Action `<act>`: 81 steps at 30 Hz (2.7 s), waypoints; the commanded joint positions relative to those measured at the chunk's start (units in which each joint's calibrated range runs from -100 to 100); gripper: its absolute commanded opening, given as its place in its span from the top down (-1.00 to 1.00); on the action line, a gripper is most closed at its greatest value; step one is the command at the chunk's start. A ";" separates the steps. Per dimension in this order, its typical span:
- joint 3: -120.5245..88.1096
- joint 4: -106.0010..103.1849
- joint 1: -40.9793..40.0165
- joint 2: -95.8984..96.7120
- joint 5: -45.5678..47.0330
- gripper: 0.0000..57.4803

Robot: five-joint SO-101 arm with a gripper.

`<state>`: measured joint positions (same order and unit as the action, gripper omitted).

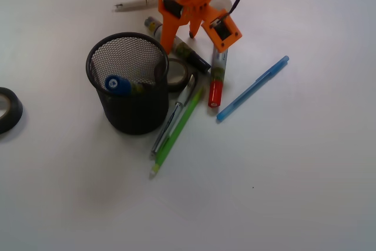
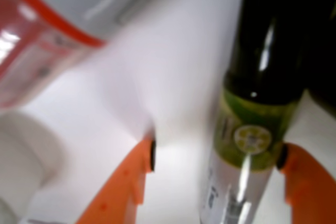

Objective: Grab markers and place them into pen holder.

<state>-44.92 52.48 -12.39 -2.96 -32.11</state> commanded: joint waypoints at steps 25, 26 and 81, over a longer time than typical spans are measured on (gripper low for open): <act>39.13 17.86 1.89 -17.74 -6.64 0.98; 39.40 14.53 2.94 -17.99 -6.74 0.98; 41.75 -14.95 7.87 -12.47 -10.45 -0.23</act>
<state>-20.40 20.78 -4.18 -16.81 -42.22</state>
